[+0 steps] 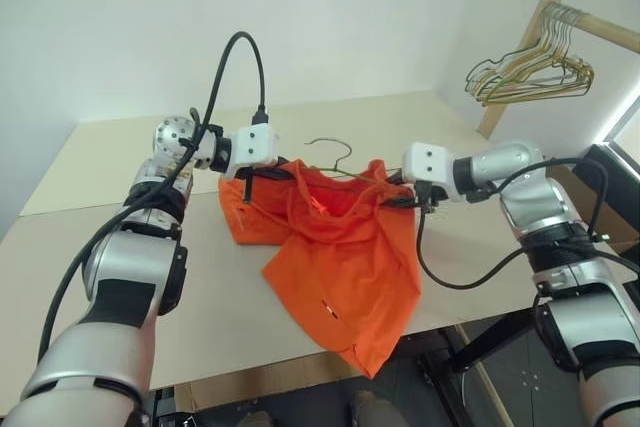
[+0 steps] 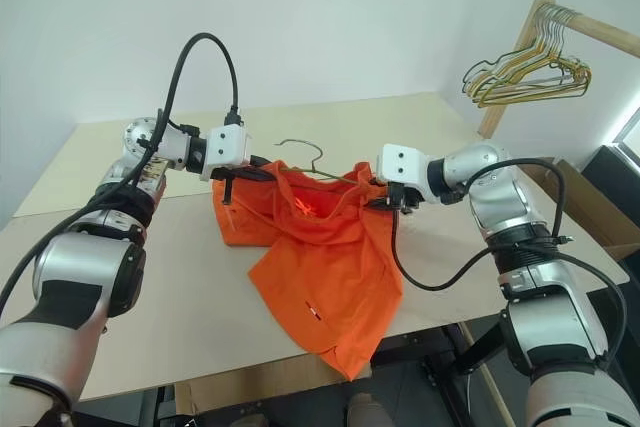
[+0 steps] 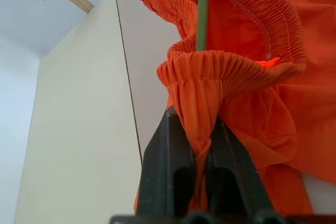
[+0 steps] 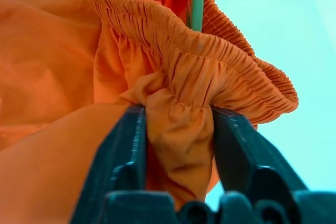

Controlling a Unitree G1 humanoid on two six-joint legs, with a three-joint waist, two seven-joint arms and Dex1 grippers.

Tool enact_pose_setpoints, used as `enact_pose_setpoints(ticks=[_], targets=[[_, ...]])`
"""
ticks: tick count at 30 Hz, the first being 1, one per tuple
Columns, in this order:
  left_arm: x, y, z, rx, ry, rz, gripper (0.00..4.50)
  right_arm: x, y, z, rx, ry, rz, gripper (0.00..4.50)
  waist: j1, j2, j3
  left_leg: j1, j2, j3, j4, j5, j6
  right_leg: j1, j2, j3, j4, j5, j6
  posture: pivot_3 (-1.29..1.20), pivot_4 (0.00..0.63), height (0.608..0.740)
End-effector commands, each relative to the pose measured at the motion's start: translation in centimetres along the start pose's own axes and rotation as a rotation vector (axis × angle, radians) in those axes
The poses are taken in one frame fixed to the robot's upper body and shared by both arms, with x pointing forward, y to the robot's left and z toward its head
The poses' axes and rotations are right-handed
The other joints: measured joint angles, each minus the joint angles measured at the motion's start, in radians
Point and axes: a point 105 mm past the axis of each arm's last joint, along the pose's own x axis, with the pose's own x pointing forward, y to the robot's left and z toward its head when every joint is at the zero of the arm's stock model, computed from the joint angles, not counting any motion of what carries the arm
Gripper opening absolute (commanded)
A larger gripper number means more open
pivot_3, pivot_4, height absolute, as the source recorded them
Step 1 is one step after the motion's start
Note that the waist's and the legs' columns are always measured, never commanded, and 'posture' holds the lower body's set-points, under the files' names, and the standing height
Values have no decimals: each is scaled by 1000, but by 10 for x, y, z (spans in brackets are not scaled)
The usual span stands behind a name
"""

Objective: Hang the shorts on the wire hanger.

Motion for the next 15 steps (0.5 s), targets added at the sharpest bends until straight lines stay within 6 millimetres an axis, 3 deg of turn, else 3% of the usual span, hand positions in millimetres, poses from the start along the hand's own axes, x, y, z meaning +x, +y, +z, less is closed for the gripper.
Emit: enact_pose_setpoints(ticks=[1,3,7,8,15], targets=[[-8,15,13,39,-44,75,0,-6,-11,12,-19,-6,-42,709,0,0,0,0,0,0,0,0,0,0,0,0,0,0,0,-82,0,740],[-9,17,12,7,-56,95,0,-5,-11,8,-15,14,-50,37,0,0,0,0,0,0,0,0,0,0,0,0,0,0,0,-82,0,740],[-12,18,7,-68,-55,109,0,-6,-11,4,29,29,-68,11,0,0,0,0,0,0,0,0,0,0,0,0,0,0,0,-83,0,740],[-14,17,5,-87,-52,107,610,-7,-11,4,45,28,-73,0,0,0,0,0,0,0,0,0,0,0,0,0,0,0,0,-86,0,740],[-33,25,-22,-152,61,266,2634,-26,-10,0,171,-1,-113,0,1,0,0,0,0,-1,0,0,0,0,0,0,0,0,0,-97,0,740]])
